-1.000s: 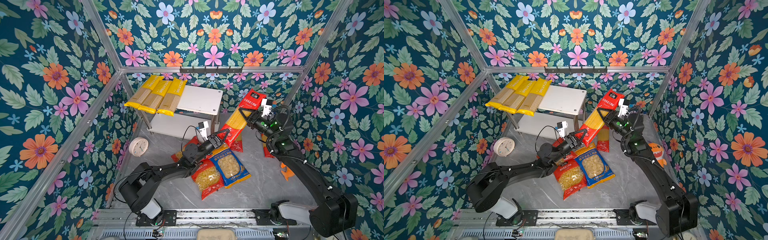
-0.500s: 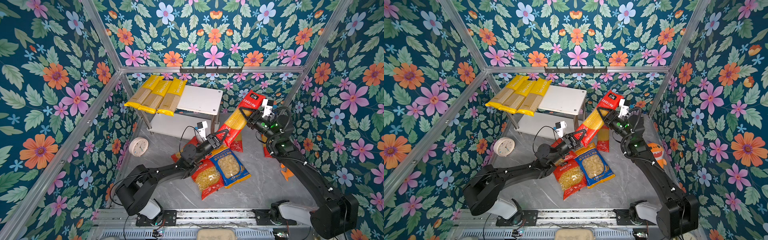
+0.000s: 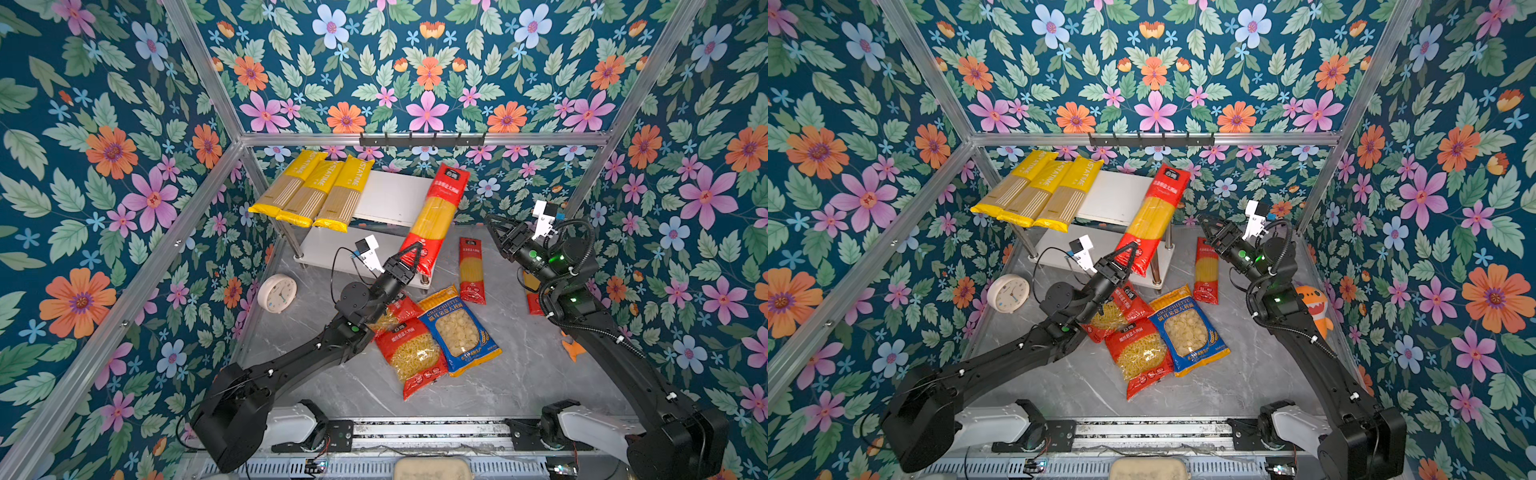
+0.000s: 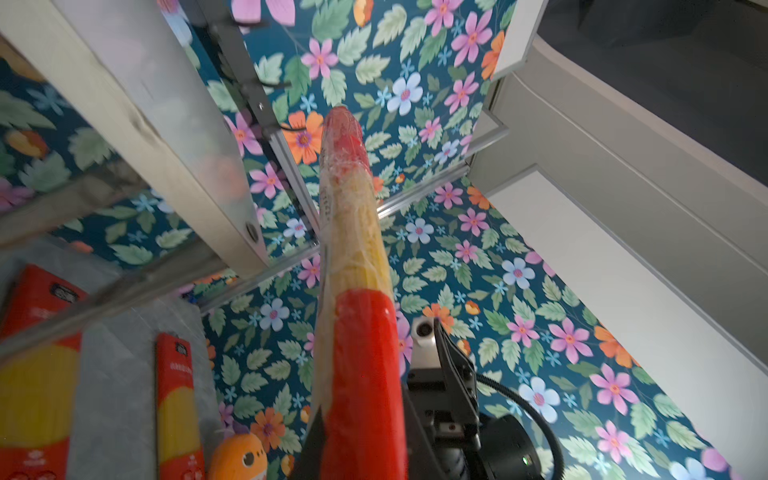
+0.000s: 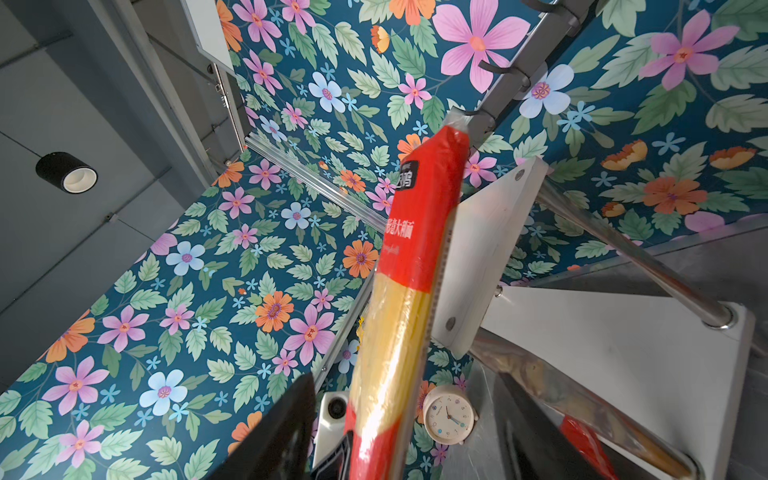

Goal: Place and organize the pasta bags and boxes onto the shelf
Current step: 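Carry the pack with the left gripper toward the top tier while the right releases, then lay the spaghetti pack on the top tier beside the yellow packs with the left gripper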

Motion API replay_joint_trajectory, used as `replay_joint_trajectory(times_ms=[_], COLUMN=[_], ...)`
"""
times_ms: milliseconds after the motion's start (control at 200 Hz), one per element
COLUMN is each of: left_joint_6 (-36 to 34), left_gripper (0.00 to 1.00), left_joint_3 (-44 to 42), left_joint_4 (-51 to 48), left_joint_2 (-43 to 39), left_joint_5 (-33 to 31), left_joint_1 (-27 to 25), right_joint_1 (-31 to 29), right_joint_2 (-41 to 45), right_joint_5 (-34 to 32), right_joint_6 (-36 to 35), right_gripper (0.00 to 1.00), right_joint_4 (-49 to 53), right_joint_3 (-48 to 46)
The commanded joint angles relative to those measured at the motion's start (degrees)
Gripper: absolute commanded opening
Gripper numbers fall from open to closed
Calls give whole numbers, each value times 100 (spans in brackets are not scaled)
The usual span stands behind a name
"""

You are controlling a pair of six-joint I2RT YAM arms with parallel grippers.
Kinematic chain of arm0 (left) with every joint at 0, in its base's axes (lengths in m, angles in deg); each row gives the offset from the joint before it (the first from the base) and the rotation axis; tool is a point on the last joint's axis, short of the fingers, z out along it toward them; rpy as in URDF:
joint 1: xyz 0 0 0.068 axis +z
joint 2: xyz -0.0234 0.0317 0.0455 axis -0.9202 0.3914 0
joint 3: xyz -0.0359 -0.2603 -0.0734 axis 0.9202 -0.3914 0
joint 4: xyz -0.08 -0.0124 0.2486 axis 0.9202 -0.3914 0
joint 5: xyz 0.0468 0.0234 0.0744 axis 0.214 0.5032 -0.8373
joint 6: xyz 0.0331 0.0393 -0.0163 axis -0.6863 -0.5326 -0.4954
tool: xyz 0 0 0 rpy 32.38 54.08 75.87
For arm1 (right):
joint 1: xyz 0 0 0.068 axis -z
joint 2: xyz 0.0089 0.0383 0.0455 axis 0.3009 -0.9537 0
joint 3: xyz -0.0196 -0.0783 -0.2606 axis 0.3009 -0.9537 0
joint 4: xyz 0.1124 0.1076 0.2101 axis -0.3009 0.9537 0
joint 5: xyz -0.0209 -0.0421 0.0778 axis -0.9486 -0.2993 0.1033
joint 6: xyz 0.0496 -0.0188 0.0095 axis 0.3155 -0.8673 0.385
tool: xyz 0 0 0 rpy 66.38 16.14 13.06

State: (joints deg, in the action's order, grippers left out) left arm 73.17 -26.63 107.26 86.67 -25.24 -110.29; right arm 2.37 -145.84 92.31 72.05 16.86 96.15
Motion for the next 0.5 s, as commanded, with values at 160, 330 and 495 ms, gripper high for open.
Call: replay_joint_trajectory(times_ms=[160,330,495], left_joint_6=[-283,-307,-285], left_gripper=[0,0,0], left_joint_3=[739,1126,1461], left_joint_4=[-1778,-2381,-2920], left_joint_2=[-332,-129,58], left_joint_5=[16,588,936], left_joint_1=[950,1514,1999], right_joint_1=[1,0,-3], right_joint_2=[86,121,138], right_joint_5=[4,32,54], right_joint_6=[-145,-145,-145], right_gripper=[69,68,68], right_joint_4=[13,90,137], right_joint_3=[-88,-181,-247])
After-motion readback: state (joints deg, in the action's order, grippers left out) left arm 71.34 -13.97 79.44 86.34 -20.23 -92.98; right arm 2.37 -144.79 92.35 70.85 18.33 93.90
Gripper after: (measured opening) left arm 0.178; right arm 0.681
